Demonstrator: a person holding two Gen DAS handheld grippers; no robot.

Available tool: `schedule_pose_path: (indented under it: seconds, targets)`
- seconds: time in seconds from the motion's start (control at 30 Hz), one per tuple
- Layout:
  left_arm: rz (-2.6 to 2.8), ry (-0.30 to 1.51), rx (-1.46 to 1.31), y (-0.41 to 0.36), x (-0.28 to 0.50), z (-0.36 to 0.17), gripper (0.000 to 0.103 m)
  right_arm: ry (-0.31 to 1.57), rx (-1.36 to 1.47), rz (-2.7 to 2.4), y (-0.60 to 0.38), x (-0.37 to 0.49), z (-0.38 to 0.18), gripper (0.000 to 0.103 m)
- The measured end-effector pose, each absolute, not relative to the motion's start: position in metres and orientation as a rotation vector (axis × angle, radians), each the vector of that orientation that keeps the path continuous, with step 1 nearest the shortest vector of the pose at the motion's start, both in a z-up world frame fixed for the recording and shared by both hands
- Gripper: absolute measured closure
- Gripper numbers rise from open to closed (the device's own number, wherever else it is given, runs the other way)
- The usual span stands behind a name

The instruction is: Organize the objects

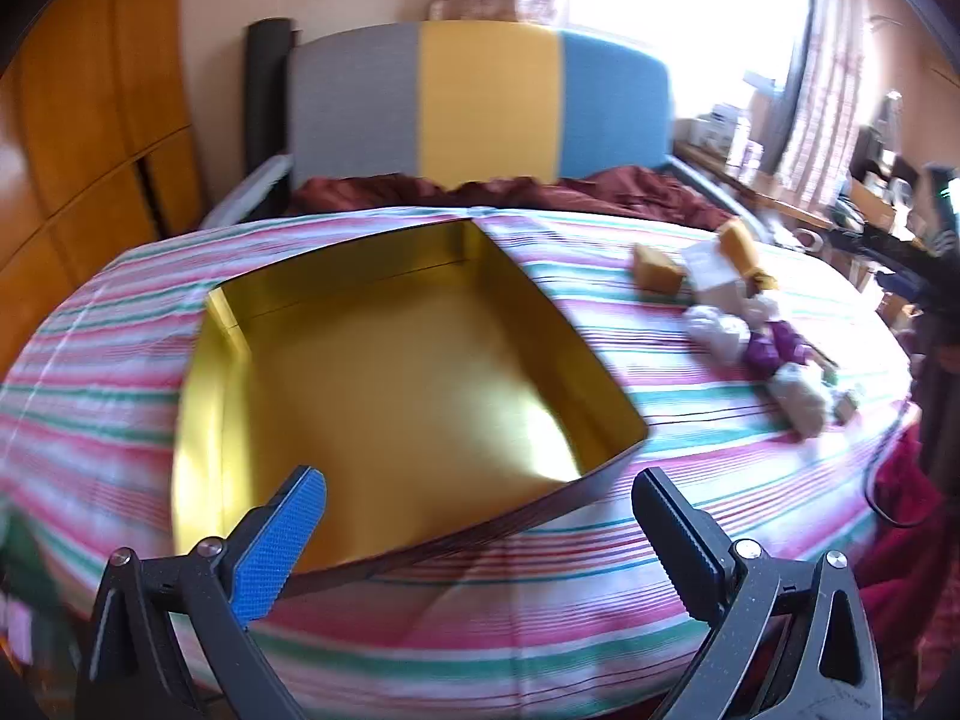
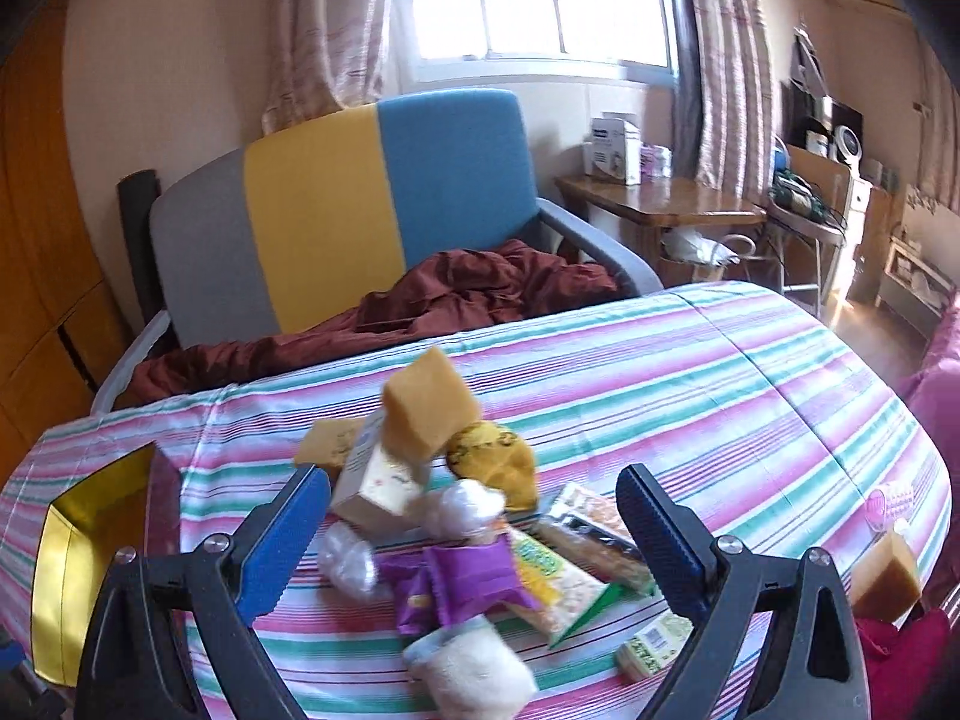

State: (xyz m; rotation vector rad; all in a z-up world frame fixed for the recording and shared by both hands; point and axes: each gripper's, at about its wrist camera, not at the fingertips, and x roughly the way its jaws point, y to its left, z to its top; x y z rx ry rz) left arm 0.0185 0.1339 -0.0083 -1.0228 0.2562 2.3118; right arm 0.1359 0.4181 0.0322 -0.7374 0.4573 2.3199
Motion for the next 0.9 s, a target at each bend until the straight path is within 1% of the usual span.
schedule_pose_path:
  seconds: [0.1,0.2,0.27,0.5,0.7,0.9]
  targets:
    - [2.234,0.229,-1.024,0.150,0.018,-0.005,0.000,0.534,-0.700,2.239,0.448,0.157,0.019,0.005]
    - [2.144,0.206,-1.065,0.174,0.014,-0.007,0.000,0.710,-0.665,2.170,0.473,0.175,0.005,0.005]
    - [2.099,0.209,-1.067,0.193,0.015,-0.007,0.000,0.793,-0.624,2.150,0.480,0.182,0.002,0.005]
    - [1.962,0.334,-0.972,0.268,0.032,-0.014,0.000,0.905,-0.568,2.129,0.489,0.196,-0.001,0.005]
    - [1.844,0.427,-1.039,0.329,0.044,-0.036,0.000,0.933,-0.586,2.160,0.489,0.192,-0.004,0.005]
    - [1.813,0.377,-1.121,0.361,0.038,-0.047,0.000,0.967,-0.565,2.174,0.490,0.197,-0.005,0.005]
